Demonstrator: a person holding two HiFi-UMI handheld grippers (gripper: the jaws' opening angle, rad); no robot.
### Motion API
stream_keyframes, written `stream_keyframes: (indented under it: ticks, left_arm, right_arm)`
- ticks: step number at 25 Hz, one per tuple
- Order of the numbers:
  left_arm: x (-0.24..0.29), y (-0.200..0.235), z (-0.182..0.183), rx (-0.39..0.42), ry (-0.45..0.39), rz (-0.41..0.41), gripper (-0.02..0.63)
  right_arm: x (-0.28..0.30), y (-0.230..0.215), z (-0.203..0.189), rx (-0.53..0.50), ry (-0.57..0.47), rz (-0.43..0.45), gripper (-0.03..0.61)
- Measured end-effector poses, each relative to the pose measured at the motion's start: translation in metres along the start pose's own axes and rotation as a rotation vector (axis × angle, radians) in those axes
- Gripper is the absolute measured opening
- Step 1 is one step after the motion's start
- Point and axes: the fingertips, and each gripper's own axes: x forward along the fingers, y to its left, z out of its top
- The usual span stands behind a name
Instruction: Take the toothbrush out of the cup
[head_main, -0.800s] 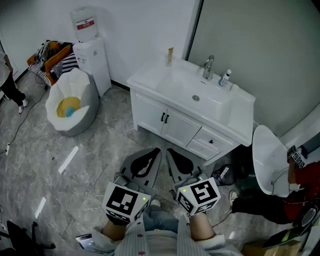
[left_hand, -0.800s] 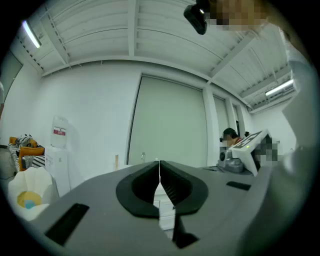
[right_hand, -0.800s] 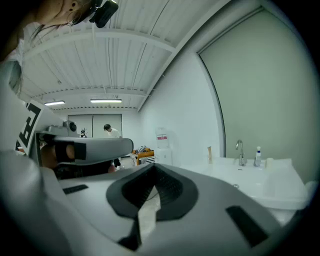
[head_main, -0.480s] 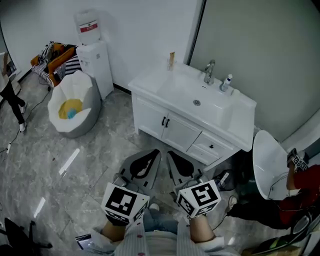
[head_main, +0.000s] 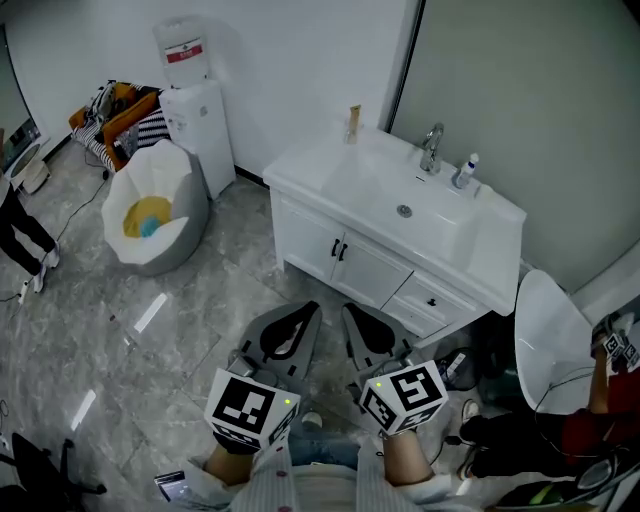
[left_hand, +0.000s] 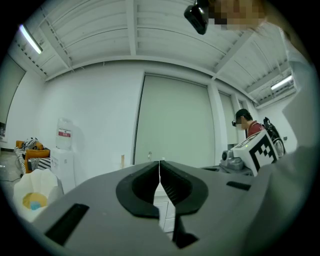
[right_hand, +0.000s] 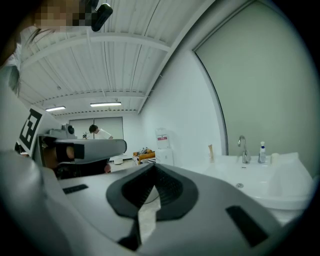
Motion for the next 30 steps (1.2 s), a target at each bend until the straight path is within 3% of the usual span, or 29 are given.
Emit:
stream_keyframes:
  ticks: [19, 30]
  left_arm:
    - [0.164, 0.161, 0.009, -0.008, 0.017, -0.060, 0.018]
    - [0.210, 0.242, 0.012, -0.006, 0.020, -0.093, 0.018]
  right_arm:
    - [0.185, -0.109, 0.020, 0.034, 0.033, -0.079, 0.011]
    - [0.262, -0.143, 0.030, 0.044, 0.015, -0.160, 0.011]
